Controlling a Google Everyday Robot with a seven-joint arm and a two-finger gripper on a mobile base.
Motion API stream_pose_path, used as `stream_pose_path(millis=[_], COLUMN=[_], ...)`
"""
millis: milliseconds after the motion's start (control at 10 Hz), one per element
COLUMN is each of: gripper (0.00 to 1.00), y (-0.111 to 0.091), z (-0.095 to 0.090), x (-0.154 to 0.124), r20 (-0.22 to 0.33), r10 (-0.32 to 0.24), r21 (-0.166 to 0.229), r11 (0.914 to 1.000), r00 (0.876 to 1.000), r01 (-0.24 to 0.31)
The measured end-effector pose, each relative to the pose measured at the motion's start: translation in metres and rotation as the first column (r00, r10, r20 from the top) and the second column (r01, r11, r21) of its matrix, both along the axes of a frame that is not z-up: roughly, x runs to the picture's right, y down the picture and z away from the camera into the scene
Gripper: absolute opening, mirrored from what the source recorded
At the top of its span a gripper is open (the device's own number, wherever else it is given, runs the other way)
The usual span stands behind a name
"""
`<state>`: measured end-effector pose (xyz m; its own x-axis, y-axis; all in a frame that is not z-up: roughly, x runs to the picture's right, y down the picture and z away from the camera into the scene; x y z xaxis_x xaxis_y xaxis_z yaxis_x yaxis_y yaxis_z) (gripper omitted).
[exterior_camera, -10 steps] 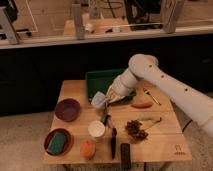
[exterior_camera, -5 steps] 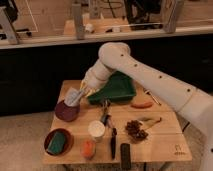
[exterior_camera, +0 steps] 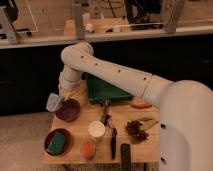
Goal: Wipe purple bowl with towel
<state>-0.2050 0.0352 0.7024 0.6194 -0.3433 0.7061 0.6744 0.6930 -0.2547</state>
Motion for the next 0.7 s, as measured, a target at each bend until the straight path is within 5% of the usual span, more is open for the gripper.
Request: stream_pose_path(millis=[500, 700], gripper=[0.0, 0.0], y=[0.002, 0.009], z=[0.005, 0.025], x=[-0.001, 0.004], r20=[-0.011, -0.036], r10=[0.001, 0.026], r21=[-0.007, -0.013], r11=[1.0, 0.9996], r00=[1.0, 0.999], r01=[-0.001, -0.027])
